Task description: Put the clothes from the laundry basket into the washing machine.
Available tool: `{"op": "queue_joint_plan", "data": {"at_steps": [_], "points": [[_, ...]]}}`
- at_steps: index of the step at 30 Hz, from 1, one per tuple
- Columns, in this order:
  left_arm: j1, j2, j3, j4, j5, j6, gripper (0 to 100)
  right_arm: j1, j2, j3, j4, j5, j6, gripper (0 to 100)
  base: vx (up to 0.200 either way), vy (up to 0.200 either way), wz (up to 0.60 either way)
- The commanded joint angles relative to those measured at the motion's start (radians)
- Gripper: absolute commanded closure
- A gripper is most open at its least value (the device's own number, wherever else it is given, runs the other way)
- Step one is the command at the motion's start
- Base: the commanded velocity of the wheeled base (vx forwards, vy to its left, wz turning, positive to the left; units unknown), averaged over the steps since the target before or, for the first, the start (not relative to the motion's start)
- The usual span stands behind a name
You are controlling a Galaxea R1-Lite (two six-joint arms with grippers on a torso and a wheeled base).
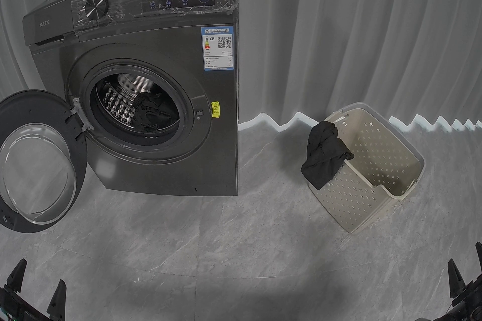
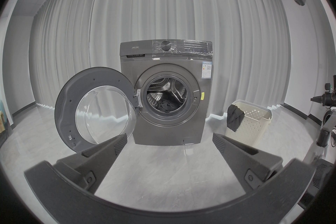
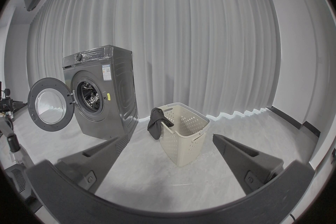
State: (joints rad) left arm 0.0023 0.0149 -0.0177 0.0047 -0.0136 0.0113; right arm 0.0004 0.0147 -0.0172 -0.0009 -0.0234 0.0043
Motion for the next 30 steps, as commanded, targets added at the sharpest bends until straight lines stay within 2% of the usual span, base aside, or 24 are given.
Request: {"op": "queue_joint_plan", "data": {"at_steps": [1, 10, 19, 30], "points": [[0.001, -0.015, 0.016, 0.000, 0.000, -0.002, 0, 0.001, -0.015, 0.017, -0.001, 0.000, 0.000, 0, 0.200, 0.000, 0.00], [0.001, -0.015, 0.016, 0.000, 0.000, -0.005, 0, 0.001, -0.015, 0.017, -0.001, 0.000, 0.000, 0, 0.200, 0.000, 0.00], [0.001, -0.015, 0.016, 0.000, 0.000, -0.004, 0, 0.001, -0.015, 0.017, -0.001, 0.000, 0.000, 0, 0.000, 0.000, 0.00], [0.001, -0.015, 0.016, 0.000, 0.011, -0.007, 0, -0.002, -0.015, 0.016, 0.004, 0.000, 0.000, 0, 0.000, -0.200, 0.00]]}}
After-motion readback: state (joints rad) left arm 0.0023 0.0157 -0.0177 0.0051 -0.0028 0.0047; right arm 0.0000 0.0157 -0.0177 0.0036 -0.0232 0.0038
